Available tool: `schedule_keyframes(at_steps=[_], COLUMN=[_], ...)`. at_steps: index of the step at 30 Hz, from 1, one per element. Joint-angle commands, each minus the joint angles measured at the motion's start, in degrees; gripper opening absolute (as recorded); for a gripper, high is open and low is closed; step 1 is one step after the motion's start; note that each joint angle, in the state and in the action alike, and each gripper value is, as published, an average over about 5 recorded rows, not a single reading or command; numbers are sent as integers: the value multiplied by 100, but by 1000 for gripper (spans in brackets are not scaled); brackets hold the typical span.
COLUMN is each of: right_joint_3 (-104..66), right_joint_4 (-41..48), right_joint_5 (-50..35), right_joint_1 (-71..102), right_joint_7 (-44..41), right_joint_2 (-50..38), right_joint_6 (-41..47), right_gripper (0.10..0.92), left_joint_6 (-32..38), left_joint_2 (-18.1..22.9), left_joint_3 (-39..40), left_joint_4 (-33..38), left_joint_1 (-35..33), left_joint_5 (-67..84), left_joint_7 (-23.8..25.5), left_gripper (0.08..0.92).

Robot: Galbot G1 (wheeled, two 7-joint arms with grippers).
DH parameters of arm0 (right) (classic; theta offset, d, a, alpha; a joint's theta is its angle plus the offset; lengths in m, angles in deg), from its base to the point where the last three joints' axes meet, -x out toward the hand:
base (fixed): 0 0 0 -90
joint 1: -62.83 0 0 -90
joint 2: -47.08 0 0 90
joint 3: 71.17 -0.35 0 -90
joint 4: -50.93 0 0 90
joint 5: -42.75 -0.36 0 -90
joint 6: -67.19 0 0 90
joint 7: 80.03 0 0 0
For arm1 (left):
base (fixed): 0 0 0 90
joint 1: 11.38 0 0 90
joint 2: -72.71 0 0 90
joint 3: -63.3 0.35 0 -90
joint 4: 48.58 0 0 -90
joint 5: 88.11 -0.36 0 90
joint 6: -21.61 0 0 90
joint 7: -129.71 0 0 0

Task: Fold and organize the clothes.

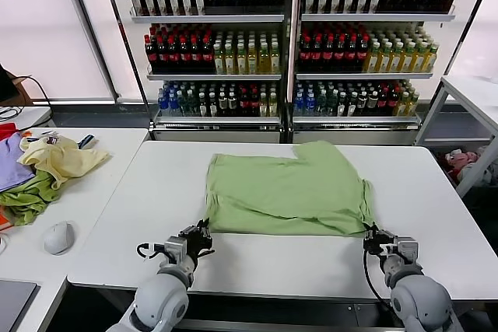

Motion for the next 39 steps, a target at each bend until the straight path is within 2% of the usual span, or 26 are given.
schedule_keyframes(at_steps=[1,5,11,14,18,23,28,33,39], right_joint_3=[-305,-416,-520,-512,-552,-620,-416,237,1263], right_joint_4=[-1004,-1118,-1101,-1215,-1407,-1591,-1169,223,1859], right_joint_5=[348,552,635,646,626,441,136,-367,-506], right_joint_1=[1190,1391,1377,1401,1408,1154,160,-1661,-3439], right_joint_7=[-24,-56,-142,-267,-300,-234,-63,182,250], right_joint_2=[106,102,46,85,125,-30,-309,-512,-413], right_joint_6=[-42,-33,27,-65,-678,-1251,-1006,-491,-153], right_gripper=[156,156,178,247,367,505,652,786,822], left_joint_6=[-11,-24,-64,-131,-180,-149,0,64,-66], left_joint_2=[-40,-43,-143,-154,-139,-210,-309,-353,-260], left_joint_3=[-199,-381,-644,-630,-643,-784,-834,-604,-173], left_joint_4=[1433,1606,1632,1727,1954,2189,1822,951,-231], left_joint_1=[-1720,-2054,-2135,-2233,-2338,-2207,-1477,-178,1263], left_joint_5=[-340,-420,-421,-428,-422,-311,25,484,897], left_joint_7=[-4,-25,-55,-41,-40,-21,-26,-62,-125], left_gripper=[110,110,110,110,125,245,384,522,686])
